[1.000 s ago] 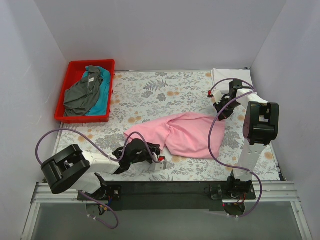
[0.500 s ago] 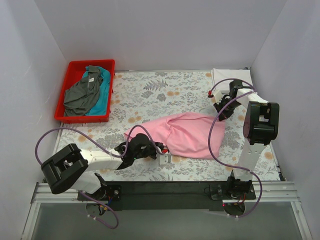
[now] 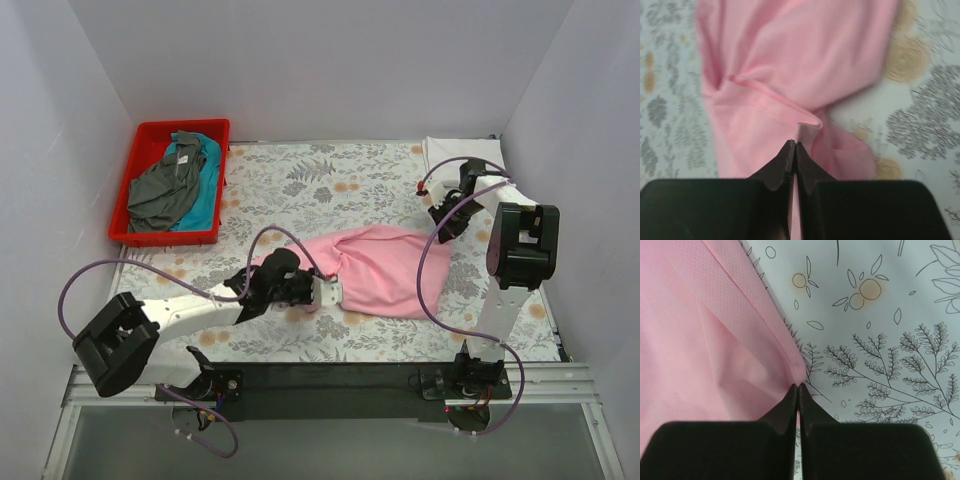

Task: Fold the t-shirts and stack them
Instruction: Flatten the tshirt out

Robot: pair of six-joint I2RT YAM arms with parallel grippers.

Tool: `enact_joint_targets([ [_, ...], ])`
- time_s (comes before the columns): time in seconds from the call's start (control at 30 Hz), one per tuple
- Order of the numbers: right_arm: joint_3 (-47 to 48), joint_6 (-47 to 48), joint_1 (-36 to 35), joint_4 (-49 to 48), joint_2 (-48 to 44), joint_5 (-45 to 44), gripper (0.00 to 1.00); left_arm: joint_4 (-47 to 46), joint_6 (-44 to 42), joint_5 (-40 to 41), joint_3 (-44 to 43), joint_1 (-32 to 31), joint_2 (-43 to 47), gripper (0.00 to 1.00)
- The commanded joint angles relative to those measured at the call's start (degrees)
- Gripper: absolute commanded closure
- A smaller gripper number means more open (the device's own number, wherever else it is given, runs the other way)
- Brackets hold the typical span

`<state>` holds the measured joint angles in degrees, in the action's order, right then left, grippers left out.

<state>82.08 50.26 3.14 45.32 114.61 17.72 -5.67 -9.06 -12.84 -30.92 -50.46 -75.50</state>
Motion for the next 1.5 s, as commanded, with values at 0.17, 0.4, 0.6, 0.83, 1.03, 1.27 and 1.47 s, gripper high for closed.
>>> enact_joint_targets([
  [0.17, 7.64, 0.98, 1.26, 4.07, -9.66, 0.83, 0.99, 20.43, 21.88, -4.82, -27.87, 19.16, 5.81, 1.0],
  [0.4, 16.16, -1.74, 1.26, 4.51, -15.72, 2.94, 0.99, 19.83, 27.95, -3.69, -36.49, 25.84, 5.81, 1.0],
  [0.6, 25.91, -3.67, 1.26, 1.97, -22.58, 1.54, 0.99, 17.01, 34.71, -4.38, -47.8, 35.94, 3.0, 1.0],
  [0.83, 25.15, -8.15, 1.35, -17.79, -35.39, -4.0, 0.99, 14.73, 36.39, -5.88, -64.17, 42.98, -1.04, 1.0],
  [1.03, 21.37, -11.15, 1.35, -33.6, -43.32, -8.22, 0.99, 10.86, 37.53, -3.6, -67.61, 43.69, 1.84, 1.0],
  [1.27, 14.16, -11.5, 1.35, -40.13, -59.48, -7.87, 0.99, 14.61, 39.39, -4.47, -60.84, 43.69, 21.35, 1.0],
  [1.47, 10.29, -8.34, 1.35, -41.63, -70.65, -8.49, 0.99, 25.26, 33.15, -2.11, -66.01, 43.69, 30.68, 1.0],
])
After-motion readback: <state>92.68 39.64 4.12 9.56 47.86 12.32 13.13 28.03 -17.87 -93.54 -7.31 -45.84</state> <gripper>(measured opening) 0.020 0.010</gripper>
